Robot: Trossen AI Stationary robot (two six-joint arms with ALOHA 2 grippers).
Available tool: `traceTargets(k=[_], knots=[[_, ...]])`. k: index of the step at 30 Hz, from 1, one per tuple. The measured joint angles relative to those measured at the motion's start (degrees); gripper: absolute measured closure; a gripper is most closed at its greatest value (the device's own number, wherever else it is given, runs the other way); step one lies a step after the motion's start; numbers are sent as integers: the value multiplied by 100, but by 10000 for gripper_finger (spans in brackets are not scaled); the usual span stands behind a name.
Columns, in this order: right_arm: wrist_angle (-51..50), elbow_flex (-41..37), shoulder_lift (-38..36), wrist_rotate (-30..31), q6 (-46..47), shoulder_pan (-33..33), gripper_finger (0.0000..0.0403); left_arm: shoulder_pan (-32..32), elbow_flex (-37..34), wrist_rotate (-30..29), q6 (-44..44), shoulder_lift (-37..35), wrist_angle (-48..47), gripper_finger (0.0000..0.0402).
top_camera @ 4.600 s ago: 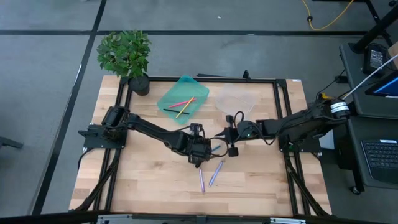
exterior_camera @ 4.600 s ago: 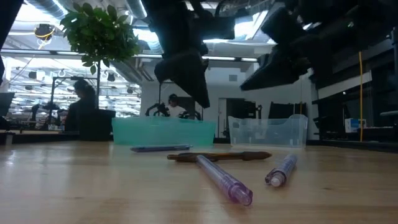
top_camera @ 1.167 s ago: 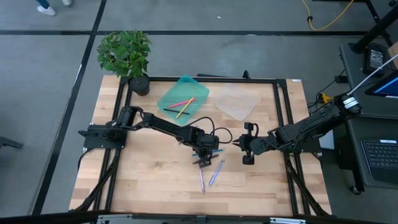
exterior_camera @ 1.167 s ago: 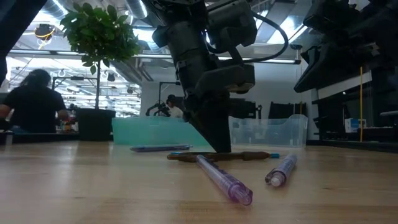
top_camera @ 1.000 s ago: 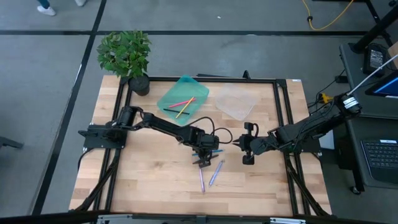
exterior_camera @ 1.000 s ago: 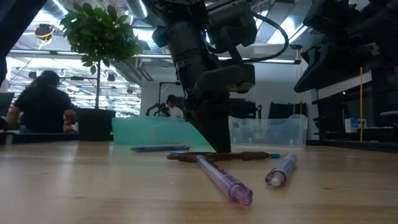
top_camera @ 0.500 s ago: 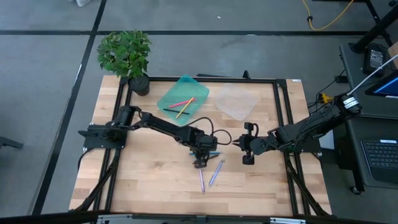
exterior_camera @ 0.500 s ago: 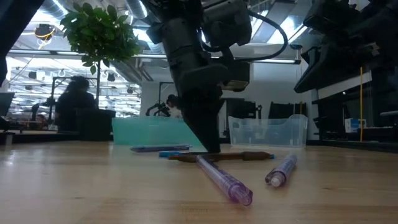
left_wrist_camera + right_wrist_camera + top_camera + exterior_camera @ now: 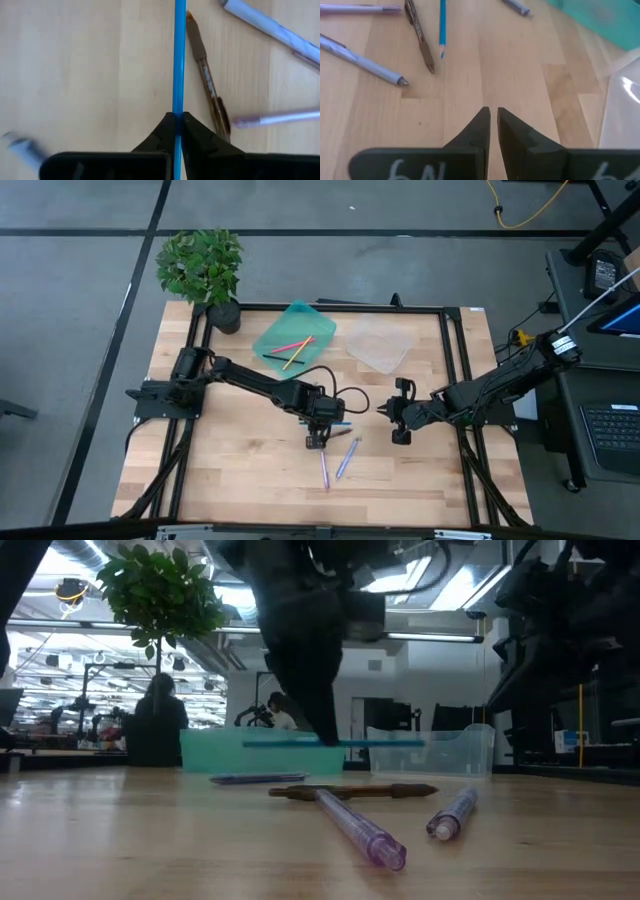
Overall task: Sort pens & pencils
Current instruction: Put the blue pencil into the blue bin
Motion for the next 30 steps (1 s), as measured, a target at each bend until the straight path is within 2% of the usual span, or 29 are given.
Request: traceTargets(k=[14,20,25,30], knots=[[-37,-4,2,-76,160,216,366,-238,-21,-960,-193,-624,-854,392],[-71,-6,20,-66,214,265,366,-345,-186,-1333,-300,-966,-810,392],[-69,-6,42,-68,272,271,366,-466,-758,-1800,-608,-1556,-657,392],[-50,-6,42,-64,289,269,366,-526,-1669,-2027,-615,-2334,401,392]])
